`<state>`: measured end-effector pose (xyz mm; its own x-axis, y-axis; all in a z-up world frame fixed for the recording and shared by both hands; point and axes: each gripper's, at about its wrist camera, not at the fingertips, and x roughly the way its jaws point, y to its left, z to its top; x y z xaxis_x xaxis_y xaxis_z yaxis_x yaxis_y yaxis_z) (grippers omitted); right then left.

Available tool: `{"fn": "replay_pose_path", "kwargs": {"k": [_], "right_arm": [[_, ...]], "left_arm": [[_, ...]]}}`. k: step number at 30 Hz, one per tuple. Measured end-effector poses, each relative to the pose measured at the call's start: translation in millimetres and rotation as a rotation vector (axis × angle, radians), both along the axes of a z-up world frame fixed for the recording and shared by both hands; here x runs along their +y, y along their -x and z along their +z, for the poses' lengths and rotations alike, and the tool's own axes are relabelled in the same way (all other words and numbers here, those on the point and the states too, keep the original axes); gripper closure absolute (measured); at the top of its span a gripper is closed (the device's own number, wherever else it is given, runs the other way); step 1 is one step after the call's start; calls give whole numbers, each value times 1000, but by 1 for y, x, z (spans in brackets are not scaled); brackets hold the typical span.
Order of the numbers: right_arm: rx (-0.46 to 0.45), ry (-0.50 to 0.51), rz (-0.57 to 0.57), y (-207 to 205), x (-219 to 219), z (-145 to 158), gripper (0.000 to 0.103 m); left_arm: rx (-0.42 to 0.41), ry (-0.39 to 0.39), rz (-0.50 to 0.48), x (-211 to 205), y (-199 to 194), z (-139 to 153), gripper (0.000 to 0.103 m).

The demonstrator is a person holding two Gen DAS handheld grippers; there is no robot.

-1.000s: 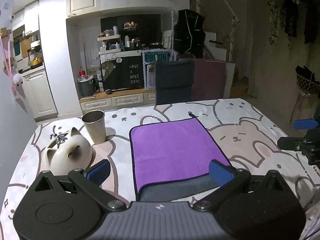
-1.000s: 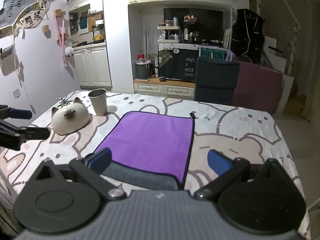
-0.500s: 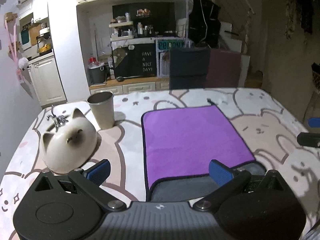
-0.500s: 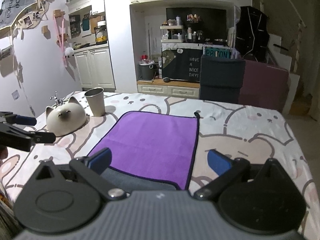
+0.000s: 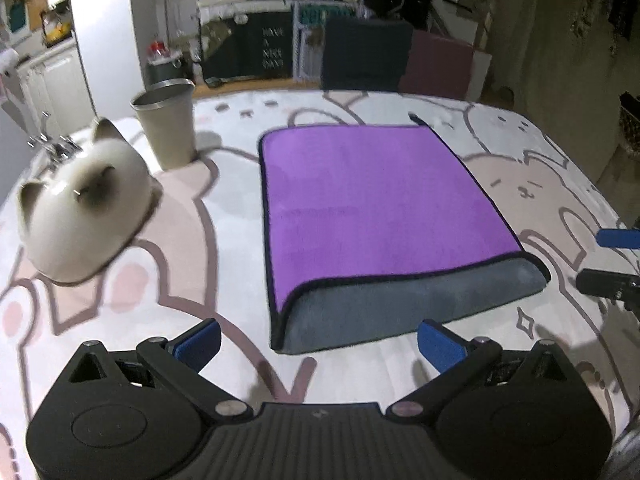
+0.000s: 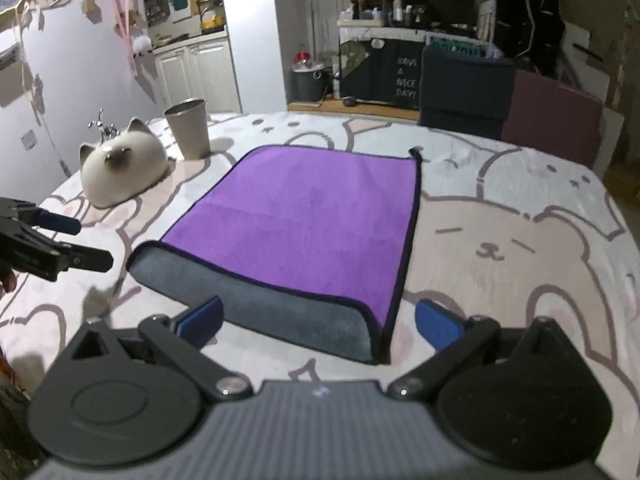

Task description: Fold towel

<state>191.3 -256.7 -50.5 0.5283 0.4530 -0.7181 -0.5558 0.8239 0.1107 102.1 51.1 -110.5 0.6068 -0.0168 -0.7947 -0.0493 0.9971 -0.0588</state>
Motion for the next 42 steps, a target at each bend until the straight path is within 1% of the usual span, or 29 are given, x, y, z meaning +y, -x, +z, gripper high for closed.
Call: {"fn": "replay_pose_path", "kwargs": {"k": [3, 6, 7, 10, 12, 15, 16, 17, 18, 19, 20, 21, 22, 23, 24, 27, 29, 30, 32, 38, 40, 42], "right_arm": [[9, -10, 7, -4, 2, -4, 0], [39, -17, 36, -15, 5, -12, 0], [38, -18, 50, -19, 6, -14, 0], [37, -13, 79, -26, 5, -16, 0], [49, -21, 86, -33, 3, -18, 0], [88, -45, 97, -45, 1, -21, 1], [104, -53, 104, -49, 0, -22, 1], [120, -54, 109, -52, 0, -23, 4], [136, -49, 115, -56, 0, -25, 8], [155, -34, 124, -60, 0, -26, 10], [169, -19, 125, -63, 1, -28, 16], [181, -9, 123, -66, 0, -30, 23], [195, 0, 121, -69, 0, -32, 26], [206, 8, 113, -71, -1, -34, 31], [224, 14, 106, -74, -1, -36, 36], [272, 16, 108, -77, -3, -43, 41], [282, 25, 118, -78, -2, -47, 42], [289, 29, 126, -79, -1, -49, 45], [298, 41, 139, -80, 1, -52, 48], [325, 42, 137, -84, 7, -55, 48], [339, 47, 154, -84, 9, -55, 56], [343, 65, 157, -82, 12, -55, 74]], "left_arm": [[34, 32, -21, 4, -9, -10, 0], [18, 119, -30, 12, -16, -16, 0], [12, 136, -29, 14, -19, -18, 0], [-11, 143, -30, 19, -27, -22, 1], [-11, 159, -22, 23, -32, -25, 2], [10, 186, -13, 30, -40, -30, 12], [18, 190, -13, 32, -43, -31, 18], [31, 192, -12, 33, -46, -32, 23], [41, 194, -11, 35, -48, -33, 25], [51, 197, -13, 37, -50, -34, 30], [57, 197, -18, 38, -52, -35, 36], [61, 192, -25, 39, -53, -35, 39], [61, 183, -35, 38, -54, -36, 45], [60, 175, -51, 38, -55, -36, 48], [60, 165, -67, 38, -56, -37, 50], [71, 138, -93, 38, -59, -41, 57], [86, 126, -117, 38, -60, -44, 66], [94, 128, -125, 39, -61, -46, 68], [105, 136, -128, 41, -62, -46, 73], [134, 141, -139, 41, -62, -47, 77], [145, 138, -145, 40, -61, -47, 80], [156, 135, -147, 41, -61, -47, 83]]}}
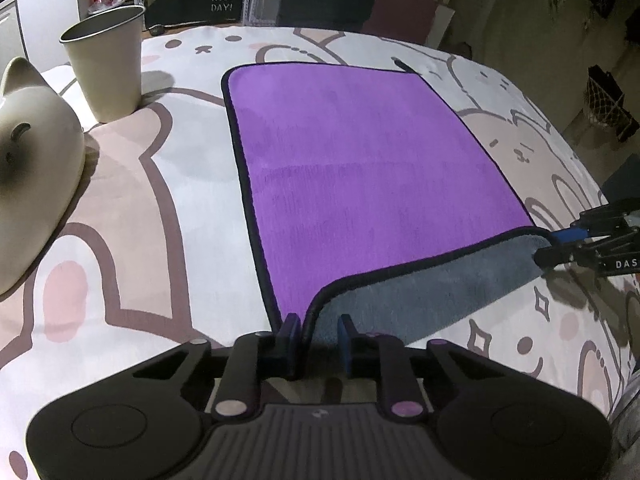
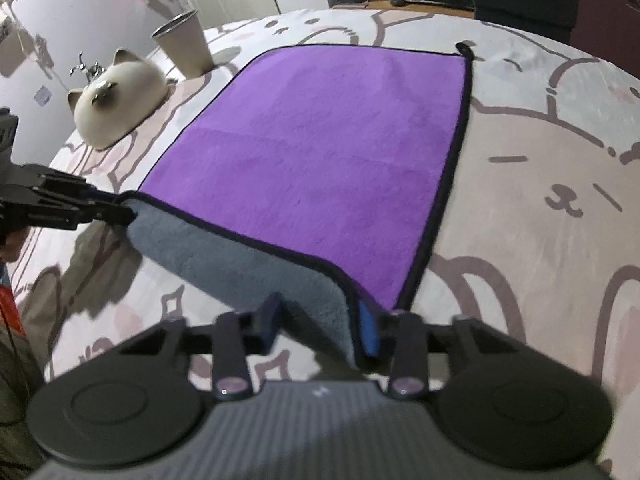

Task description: Fold towel

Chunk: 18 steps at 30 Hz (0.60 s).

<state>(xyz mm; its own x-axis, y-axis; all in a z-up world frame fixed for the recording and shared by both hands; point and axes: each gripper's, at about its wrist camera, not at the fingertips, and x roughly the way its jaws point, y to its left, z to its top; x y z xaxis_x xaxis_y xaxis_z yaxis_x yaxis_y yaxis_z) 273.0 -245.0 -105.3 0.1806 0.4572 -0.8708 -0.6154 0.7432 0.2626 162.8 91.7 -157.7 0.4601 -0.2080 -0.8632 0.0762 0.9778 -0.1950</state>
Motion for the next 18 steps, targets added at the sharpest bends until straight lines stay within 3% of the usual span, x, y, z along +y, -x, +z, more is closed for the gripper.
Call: {"fn": "replay_pose_path", "kwargs": {"k": [5, 18], "right_arm": [[-13, 43, -9, 1, 0, -2, 97], [-72, 18, -44, 3, -5, 13, 99]], "left_arm": [[10, -13, -6, 0, 1, -1, 98], [-63, -77, -19, -7, 5, 20, 99]]}}
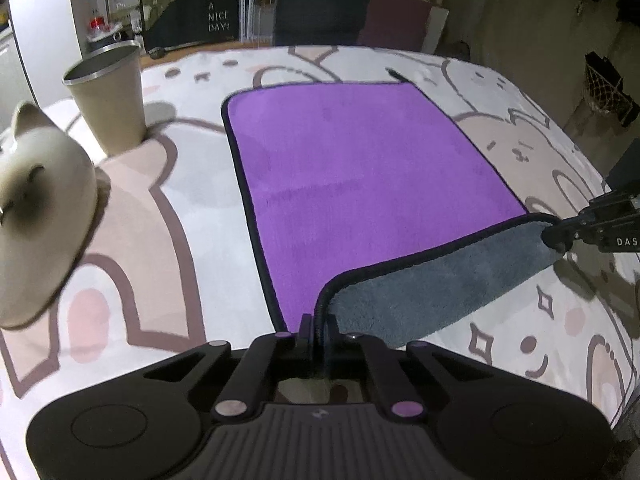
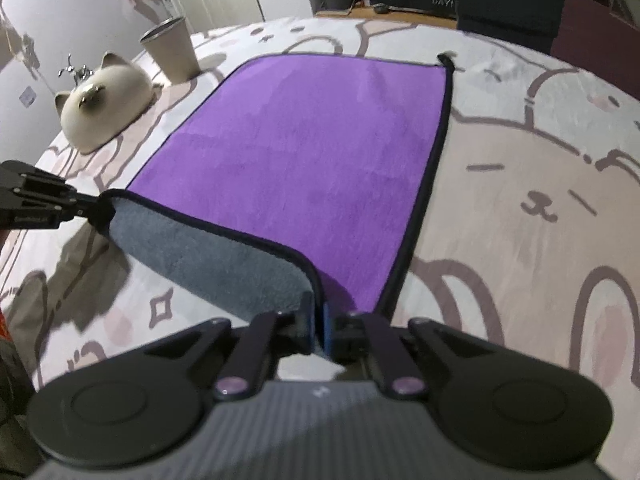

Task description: Fold towel

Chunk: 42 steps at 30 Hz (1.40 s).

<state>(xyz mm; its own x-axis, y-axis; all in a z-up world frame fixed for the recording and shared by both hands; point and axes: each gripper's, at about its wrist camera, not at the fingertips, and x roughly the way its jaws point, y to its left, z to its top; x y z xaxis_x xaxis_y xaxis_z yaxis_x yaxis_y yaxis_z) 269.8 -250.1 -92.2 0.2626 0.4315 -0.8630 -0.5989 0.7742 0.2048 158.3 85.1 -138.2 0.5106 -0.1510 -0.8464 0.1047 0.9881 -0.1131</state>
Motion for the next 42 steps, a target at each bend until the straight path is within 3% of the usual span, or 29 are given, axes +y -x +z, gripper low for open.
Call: {"fn": "replay_pose_path", "kwargs": {"k": [17, 31, 42], "right_arm": [[-136, -61, -95, -21, -2, 41, 99], [-242, -59, -138, -55, 10, 50, 99], [-309, -24, -165, -92, 28, 51, 99]], "left_arm": [[-134, -18, 73, 7, -25, 41, 99], [-210, -36, 87, 17, -61, 53, 98], [-241, -107, 75, 20, -108, 55, 98]]}}
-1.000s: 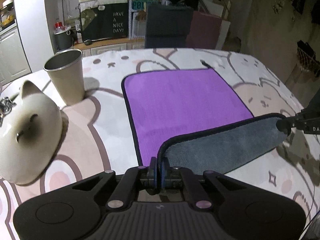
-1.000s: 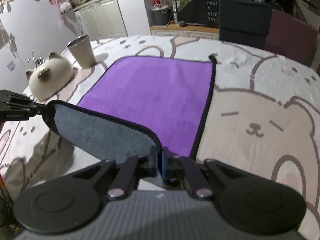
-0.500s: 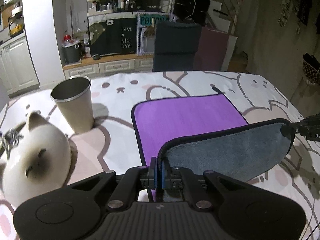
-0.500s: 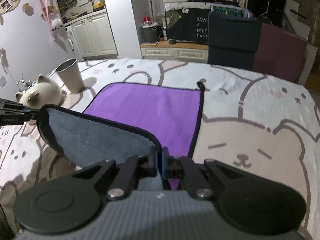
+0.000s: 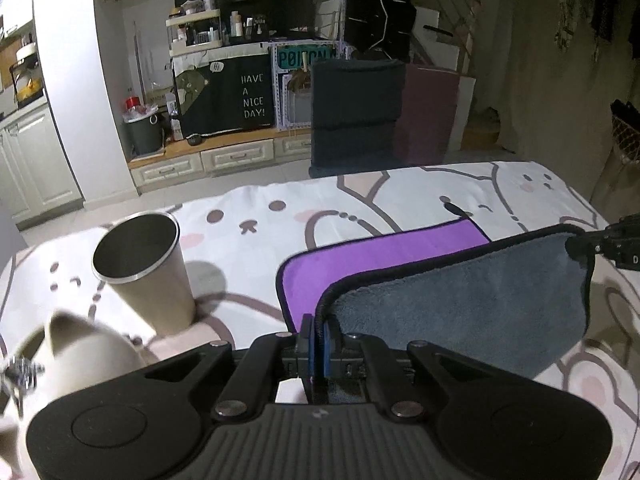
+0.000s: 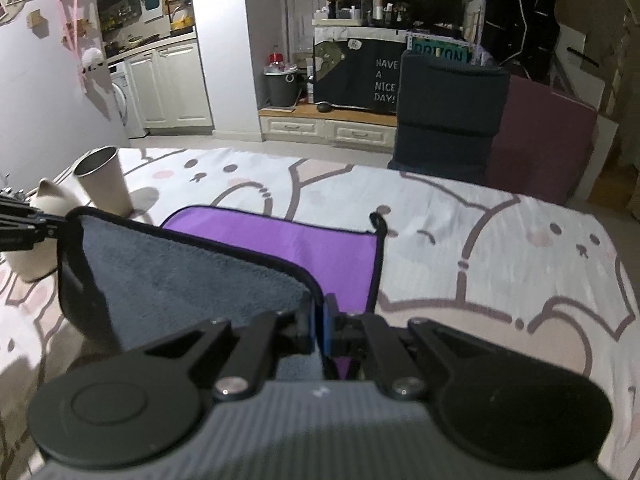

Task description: Fold towel

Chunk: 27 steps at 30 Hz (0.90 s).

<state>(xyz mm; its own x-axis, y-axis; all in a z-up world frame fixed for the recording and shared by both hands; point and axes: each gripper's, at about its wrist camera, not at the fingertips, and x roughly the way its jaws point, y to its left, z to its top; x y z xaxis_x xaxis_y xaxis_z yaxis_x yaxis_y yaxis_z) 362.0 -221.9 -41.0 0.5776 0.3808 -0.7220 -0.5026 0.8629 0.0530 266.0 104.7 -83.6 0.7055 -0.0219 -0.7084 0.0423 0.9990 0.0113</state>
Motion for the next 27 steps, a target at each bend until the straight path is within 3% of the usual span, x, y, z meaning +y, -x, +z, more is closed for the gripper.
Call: {"fn": "replay_pose_path", "kwargs": {"k": [17, 27], "right_arm": [[-52, 18, -57, -56, 20, -9, 99], [-22, 25, -87, -78, 27, -25, 99]], "left_arm": [[1, -45, 60, 8, -80, -11, 98], [41, -66, 64, 9, -111, -22, 98]]}}
